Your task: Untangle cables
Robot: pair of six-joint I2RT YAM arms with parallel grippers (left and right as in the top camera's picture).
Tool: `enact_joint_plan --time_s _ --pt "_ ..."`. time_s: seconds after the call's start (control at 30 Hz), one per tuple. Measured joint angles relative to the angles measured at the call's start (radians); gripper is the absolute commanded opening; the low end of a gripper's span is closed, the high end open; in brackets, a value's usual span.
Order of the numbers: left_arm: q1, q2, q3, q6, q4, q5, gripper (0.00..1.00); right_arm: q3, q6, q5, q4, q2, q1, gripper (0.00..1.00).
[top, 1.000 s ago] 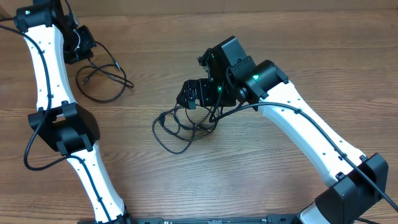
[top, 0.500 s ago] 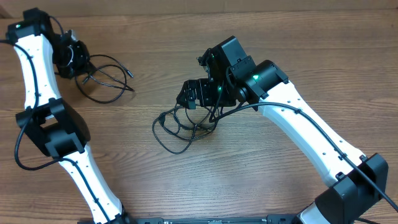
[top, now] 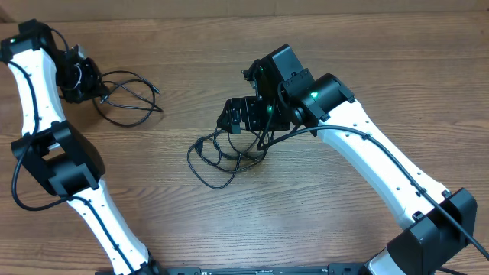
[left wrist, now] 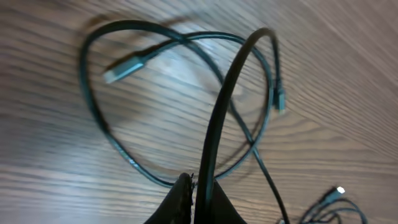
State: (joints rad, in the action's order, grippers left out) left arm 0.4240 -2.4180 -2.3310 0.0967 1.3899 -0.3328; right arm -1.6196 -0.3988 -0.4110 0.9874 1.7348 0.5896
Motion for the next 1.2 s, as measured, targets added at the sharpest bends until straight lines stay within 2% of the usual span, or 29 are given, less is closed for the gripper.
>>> enact_joint_plan --time_s 0.27,0.4,0.5,0.63,0.7,0.9,0.97,1.2 --pt "0.014 0.000 0.001 -0.002 -0.012 0.077 0.26 0.000 0.000 0.000 0.001 0.000 0.000 1.00" --pt "0.014 0.000 0.001 -0.003 -0.021 0.093 0.28 0.000 0.000 0.000 0.001 0.000 0.000 1.00" --pt "0.014 0.000 0.002 -0.004 -0.022 0.109 0.36 0.000 0.000 0.000 0.001 0.000 0.000 1.00" --pt "0.014 0.000 0.002 -0.004 -0.024 0.133 0.40 0.000 0.000 0.000 0.000 0.000 0.000 1.00" --pt "0.014 0.000 0.003 -0.004 -0.027 0.146 0.46 0.000 0.000 0.000 0.000 0.000 0.000 1.00" --pt "0.014 0.000 0.080 -0.003 -0.078 0.170 0.51 0.000 0.000 0.000 0.000 0.000 0.000 1.00" --pt "0.014 0.000 0.108 -0.003 -0.092 0.173 0.57 0.000 0.000 0.000 0.001 0.000 0.000 1.00" --pt "0.021 0.000 0.141 0.035 -0.148 0.232 0.52 0.000 0.000 0.000 0.005 0.000 0.000 1.00"
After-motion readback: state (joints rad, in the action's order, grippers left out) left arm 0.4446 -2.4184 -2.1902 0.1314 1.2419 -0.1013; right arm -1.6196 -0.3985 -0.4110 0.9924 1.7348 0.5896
